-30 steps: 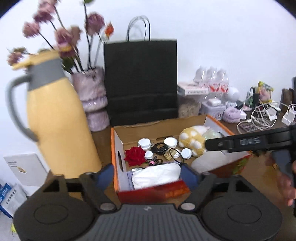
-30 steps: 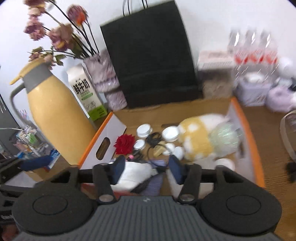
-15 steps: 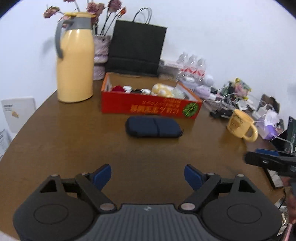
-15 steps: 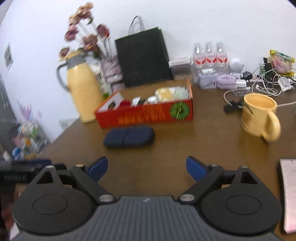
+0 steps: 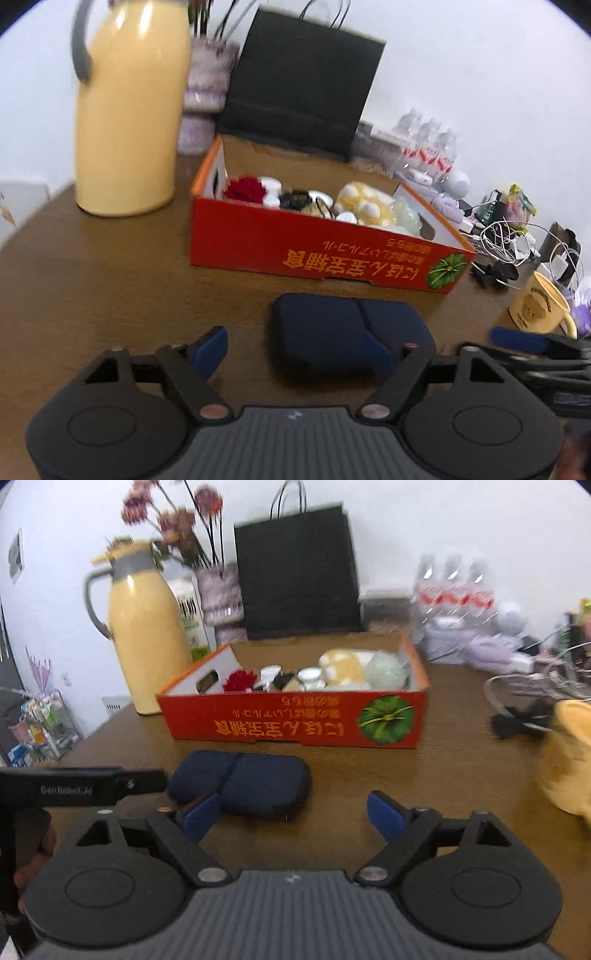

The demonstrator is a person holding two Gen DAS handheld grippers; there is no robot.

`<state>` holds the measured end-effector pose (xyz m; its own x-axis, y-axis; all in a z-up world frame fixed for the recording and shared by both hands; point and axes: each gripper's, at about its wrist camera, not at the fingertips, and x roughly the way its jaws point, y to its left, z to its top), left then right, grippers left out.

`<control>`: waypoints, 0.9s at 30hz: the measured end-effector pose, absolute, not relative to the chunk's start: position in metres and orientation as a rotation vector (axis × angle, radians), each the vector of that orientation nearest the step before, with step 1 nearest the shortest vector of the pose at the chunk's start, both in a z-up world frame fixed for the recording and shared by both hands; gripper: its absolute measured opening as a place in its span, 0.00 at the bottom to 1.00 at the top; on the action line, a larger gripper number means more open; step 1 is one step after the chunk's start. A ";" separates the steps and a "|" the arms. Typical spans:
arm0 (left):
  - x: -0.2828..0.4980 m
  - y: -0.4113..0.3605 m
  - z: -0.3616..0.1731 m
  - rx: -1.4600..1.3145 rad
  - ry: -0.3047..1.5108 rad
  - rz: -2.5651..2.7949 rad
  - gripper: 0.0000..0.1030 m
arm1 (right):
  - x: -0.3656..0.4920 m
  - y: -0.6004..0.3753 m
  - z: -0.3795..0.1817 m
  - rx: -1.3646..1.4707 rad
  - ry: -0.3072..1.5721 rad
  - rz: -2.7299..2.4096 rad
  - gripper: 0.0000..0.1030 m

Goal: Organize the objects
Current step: 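Grasp the navy pouch with the right tool, then carry the navy pouch into the cardboard box and open the right tool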

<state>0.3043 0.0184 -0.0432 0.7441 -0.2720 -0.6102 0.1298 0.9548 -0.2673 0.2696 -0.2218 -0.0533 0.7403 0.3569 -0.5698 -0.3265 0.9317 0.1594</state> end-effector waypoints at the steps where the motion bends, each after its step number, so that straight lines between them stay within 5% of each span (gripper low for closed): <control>1: 0.312 0.018 -0.046 -0.226 0.707 -0.239 0.70 | 0.283 -0.218 -0.060 0.059 0.653 0.369 0.77; 6: 0.323 0.016 -0.056 -0.234 0.736 -0.285 0.46 | 0.319 -0.214 -0.086 0.149 0.724 0.401 0.62; 9: 0.323 0.020 -0.058 -0.260 0.728 -0.280 0.36 | 0.324 -0.218 -0.094 0.223 0.732 0.443 0.42; 17: 0.317 0.017 -0.057 -0.259 0.707 -0.261 0.27 | 0.323 -0.214 -0.092 0.203 0.718 0.430 0.34; 27: 0.211 0.012 -0.036 -0.334 0.700 -0.300 0.24 | 0.231 -0.230 -0.058 0.162 0.663 0.399 0.31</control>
